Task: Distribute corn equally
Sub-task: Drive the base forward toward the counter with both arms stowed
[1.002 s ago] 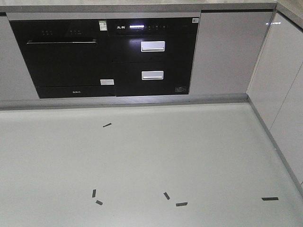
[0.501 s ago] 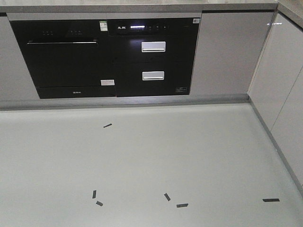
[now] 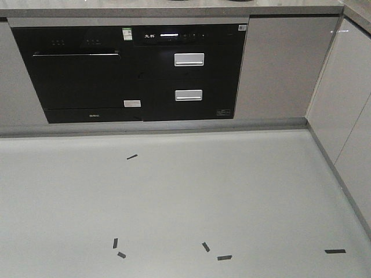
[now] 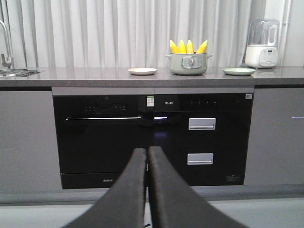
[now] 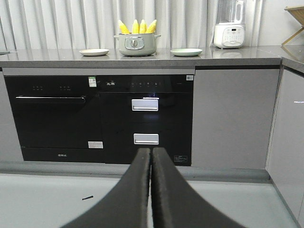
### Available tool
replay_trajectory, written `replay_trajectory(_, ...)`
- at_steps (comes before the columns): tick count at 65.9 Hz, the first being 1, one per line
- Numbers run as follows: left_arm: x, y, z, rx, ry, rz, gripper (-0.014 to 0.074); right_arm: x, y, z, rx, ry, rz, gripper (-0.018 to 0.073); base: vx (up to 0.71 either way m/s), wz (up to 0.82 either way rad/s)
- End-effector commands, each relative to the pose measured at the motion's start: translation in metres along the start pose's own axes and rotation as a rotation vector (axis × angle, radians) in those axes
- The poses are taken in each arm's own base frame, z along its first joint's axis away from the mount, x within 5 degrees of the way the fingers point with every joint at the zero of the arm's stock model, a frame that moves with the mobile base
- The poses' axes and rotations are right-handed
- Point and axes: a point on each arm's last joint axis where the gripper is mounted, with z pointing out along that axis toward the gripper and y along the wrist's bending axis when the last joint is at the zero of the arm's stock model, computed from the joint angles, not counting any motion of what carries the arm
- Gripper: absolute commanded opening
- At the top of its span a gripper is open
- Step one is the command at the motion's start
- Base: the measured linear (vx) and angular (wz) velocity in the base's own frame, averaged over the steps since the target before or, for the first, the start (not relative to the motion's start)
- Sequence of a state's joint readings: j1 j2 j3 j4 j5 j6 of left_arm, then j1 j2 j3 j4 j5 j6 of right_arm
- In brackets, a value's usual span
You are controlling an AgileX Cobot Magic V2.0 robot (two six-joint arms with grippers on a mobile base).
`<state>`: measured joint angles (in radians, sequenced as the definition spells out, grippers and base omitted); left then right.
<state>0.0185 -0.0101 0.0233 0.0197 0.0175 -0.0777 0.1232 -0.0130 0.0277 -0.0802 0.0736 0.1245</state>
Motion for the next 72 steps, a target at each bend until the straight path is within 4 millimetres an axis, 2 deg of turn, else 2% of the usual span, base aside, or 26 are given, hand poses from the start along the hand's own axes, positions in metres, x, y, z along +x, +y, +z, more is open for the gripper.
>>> replay_trajectory(1, -0.0030, -0.0002, -0.0011, 0.005, -0.078, -0.016, -0.0006, -0.0029, 0.0003, 0.0002, -0.001, -0.063, -0.011, -0.0001, 0.08, 0.00)
replay_trajectory(72, -0.0030, -0.0002, -0.0011, 0.005, -0.078, -0.016, -0.0006, -0.0029, 0.0003, 0.0002, -0.001, -0.063, -0.011, -0.0001, 0.08, -0.01)
